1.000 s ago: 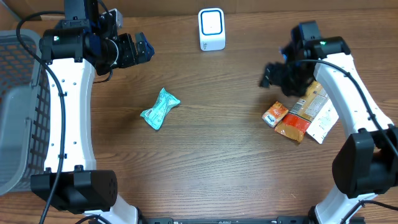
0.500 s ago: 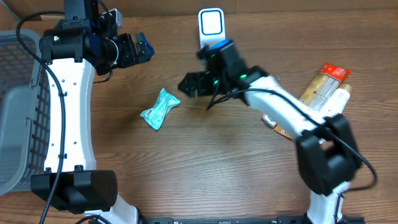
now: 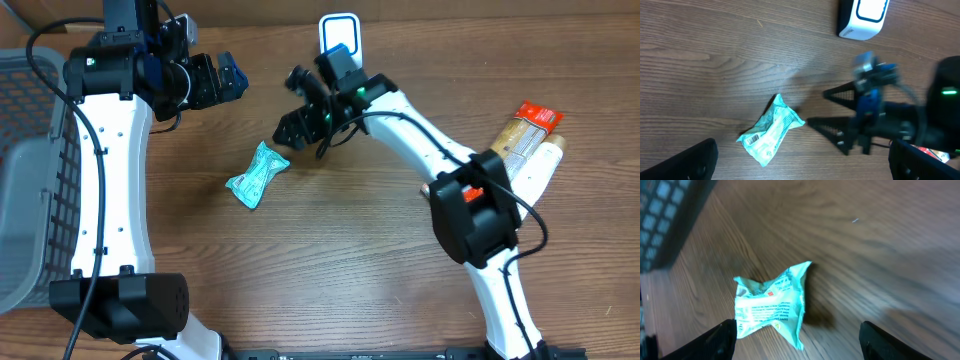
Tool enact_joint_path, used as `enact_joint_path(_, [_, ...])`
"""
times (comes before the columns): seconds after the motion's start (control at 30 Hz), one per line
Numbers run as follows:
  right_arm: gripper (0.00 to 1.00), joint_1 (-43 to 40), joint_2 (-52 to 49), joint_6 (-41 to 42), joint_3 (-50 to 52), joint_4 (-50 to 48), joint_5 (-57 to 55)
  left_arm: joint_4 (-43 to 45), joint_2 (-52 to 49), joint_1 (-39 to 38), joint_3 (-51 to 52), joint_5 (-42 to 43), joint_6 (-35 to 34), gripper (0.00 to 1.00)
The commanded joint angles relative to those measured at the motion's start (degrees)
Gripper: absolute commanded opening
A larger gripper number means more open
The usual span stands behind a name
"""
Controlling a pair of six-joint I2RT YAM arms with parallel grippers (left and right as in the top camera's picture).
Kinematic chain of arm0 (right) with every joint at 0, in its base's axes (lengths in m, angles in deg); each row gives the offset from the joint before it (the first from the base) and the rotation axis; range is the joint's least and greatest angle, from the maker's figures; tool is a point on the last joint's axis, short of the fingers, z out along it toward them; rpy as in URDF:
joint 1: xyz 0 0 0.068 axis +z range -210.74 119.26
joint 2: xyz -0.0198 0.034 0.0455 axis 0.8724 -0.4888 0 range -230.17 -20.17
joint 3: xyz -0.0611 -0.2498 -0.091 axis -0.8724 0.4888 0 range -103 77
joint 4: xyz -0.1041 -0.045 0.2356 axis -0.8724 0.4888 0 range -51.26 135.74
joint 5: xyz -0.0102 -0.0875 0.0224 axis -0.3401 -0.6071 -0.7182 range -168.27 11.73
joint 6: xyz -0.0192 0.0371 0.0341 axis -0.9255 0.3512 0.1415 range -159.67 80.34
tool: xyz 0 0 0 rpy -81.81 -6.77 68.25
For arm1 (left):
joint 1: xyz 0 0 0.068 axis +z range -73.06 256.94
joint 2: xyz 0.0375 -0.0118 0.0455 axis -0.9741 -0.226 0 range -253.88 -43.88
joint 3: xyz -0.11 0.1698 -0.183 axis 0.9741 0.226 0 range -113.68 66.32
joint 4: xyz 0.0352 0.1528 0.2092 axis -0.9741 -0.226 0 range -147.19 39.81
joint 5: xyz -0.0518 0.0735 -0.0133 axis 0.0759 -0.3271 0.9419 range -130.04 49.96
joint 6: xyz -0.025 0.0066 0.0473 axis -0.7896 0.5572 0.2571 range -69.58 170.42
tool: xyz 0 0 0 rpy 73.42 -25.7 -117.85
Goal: Scan the item barcode
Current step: 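Grasp the mint-green snack bag with the right gripper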
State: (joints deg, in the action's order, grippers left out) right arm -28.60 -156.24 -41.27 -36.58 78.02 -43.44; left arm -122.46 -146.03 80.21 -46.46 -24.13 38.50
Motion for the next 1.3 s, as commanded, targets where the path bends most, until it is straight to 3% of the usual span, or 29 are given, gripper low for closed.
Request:
enact_joint_path(0.0, [0.80, 1.8, -3.9, -3.1, -1.0, -1.7, 3.4, 0.1, 0.0, 0.1, -1.0, 0.4, -0.5, 1.00])
enact_joint_path(0.27, [0.69, 5.4, -6.7, 1.0, -0.9, -4.5, 3.2, 0.1, 0.0, 0.1, -1.0, 0.4, -0.5, 1.00])
enact_joint_path(0.33, [0.54, 6.1, -7.5, 3.8, -0.9, -3.3, 1.8, 0.1, 0.0, 0.1, -1.0, 0.4, -0.5, 1.00])
enact_joint_path(0.37, [0.39, 6.1, -7.6, 4.9, -0.9, -2.1, 1.7, 0.1, 0.0, 0.1, -1.0, 0.4, -0.5, 1.00])
enact_joint_path(0.43, [0.20, 6.1, -7.6, 6.6, -0.9, 0.7, 1.7, 0.1, 0.0, 0.1, -1.0, 0.4, -0.5, 1.00])
enact_joint_path(0.73, [0.15, 1.6, -4.9, 12.2, -0.9, 20.0, 0.0, 0.1, 0.0, 0.1, -1.0, 0.4, -0.5, 1.00])
enact_joint_path(0.97, [0.06, 1.5, -3.5, 31.6, -0.9, 24.1, -19.3, 0.1, 0.0, 0.1, -1.0, 0.4, -0.5, 1.00])
enact_joint_path(1.0, [0.07, 1.6, -3.5, 33.0, -0.9, 23.8, -19.8, 0.1, 0.0, 0.1, -1.0, 0.4, -0.5, 1.00])
enact_joint_path(1.03, [0.17, 1.8, -3.5, 33.0, -0.9, 23.5, -19.2, 0.1, 0.0, 0.1, -1.0, 0.4, -0.5, 1.00])
enact_joint_path(1.1, [0.50, 2.0, -3.5, 29.1, -0.9, 23.5, -17.7, 0.1, 0.0, 0.1, -1.0, 0.4, -0.5, 1.00])
enact_joint_path(1.17, [0.71, 2.0, -3.4, 22.6, -0.9, 24.3, -16.0, 0.1, 0.0, 0.1, -1.0, 0.4, -0.5, 1.00])
enact_joint_path(1.27, [0.87, 0.7, -3.0, 12.0, -1.8, 27.2, -12.4, 0.1, 0.0, 0.1, -1.0, 0.4, -0.5, 1.00])
